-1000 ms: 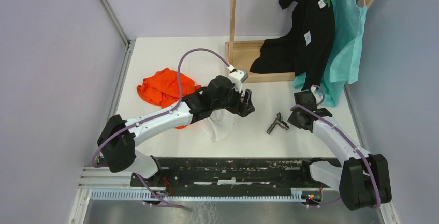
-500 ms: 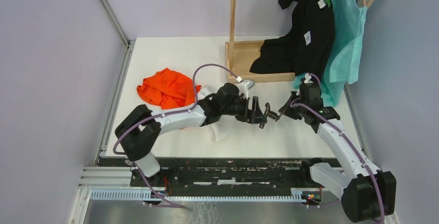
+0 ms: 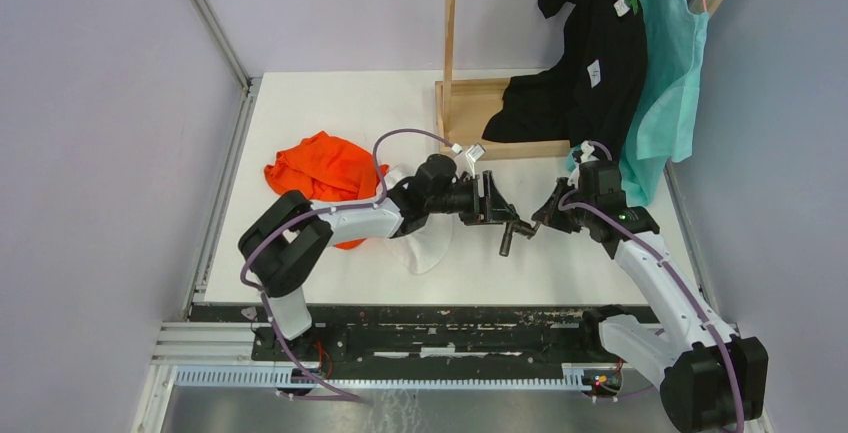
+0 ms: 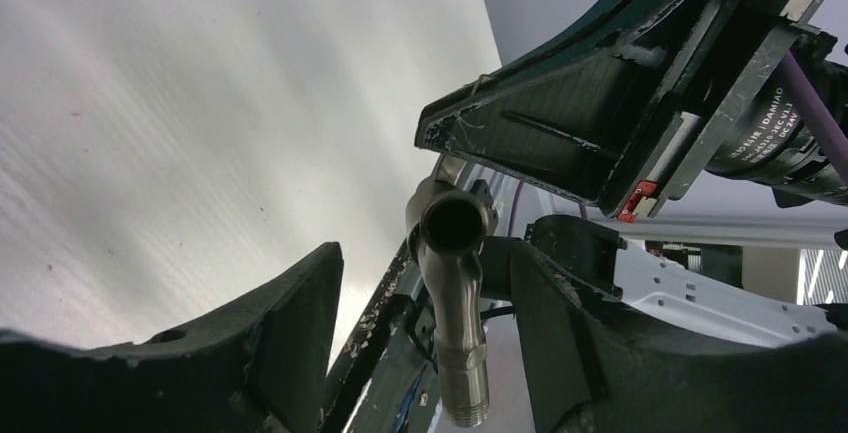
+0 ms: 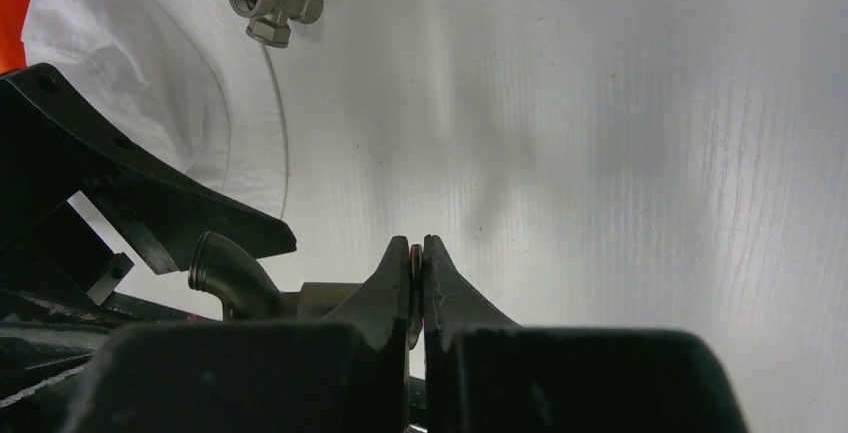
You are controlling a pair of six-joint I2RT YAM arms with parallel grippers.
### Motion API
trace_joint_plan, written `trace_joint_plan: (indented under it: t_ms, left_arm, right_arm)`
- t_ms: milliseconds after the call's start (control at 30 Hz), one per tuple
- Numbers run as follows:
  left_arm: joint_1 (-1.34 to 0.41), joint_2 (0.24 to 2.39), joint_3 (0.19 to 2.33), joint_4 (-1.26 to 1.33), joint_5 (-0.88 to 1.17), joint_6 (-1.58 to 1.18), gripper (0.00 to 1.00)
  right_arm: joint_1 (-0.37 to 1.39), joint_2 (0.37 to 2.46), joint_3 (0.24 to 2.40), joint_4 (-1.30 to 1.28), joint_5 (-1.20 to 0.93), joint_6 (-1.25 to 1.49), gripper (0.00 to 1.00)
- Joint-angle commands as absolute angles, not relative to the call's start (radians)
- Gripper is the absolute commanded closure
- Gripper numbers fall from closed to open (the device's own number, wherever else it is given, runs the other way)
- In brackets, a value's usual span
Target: Install the water faucets
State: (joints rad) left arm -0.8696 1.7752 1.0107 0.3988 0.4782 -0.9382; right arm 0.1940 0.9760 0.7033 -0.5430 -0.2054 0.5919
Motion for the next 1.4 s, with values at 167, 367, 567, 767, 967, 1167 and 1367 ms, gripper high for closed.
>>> trace_joint_plan:
  t_ms: [167, 367, 567, 767, 967, 1167, 1367]
  left_arm:
    - [-0.873, 1.817, 1.048, 0.503, 0.548, -1.022, 0.51]
    - [-0.872, 1.824, 1.060, 0.513, 0.570, -1.053, 0.83]
    - [-0.869, 1.819, 1.063, 0.523, 0.570, -1.107, 0.97]
    - [-0.865, 1.818, 1.083, 0.538, 0.561, -1.192, 0.97]
    - [-0.852, 1.834, 1.075, 0.554, 0.540, -1.292, 0.97]
    - [-0.831, 1.838, 1.095, 0.488, 0.518, -1.327, 0.97]
    - [-0.797, 1.840, 1.100, 0.475, 0.520, -1.310, 0.97]
  right_arm:
    - [0.197, 0.954, 0.757, -0.518, -0.254, 0.572, 0.99]
    - [0.209, 0.918, 0.751, -0.495, -0.278, 0.543, 0.99]
    - [0.248, 0.708, 0.613, -0.269, -0.311, 0.460, 0.99]
    - [0.323, 0.447, 0.400, -0.014, -0.284, 0.375, 0.99]
    - [0.372, 0.348, 0.351, 0.041, -0.266, 0.381, 0.99]
    - [0.398, 0.371, 0.343, 0.068, -0.323, 0.441, 0.88]
    - [0.404, 0.372, 0.362, 0.018, -0.432, 0.498, 0.46]
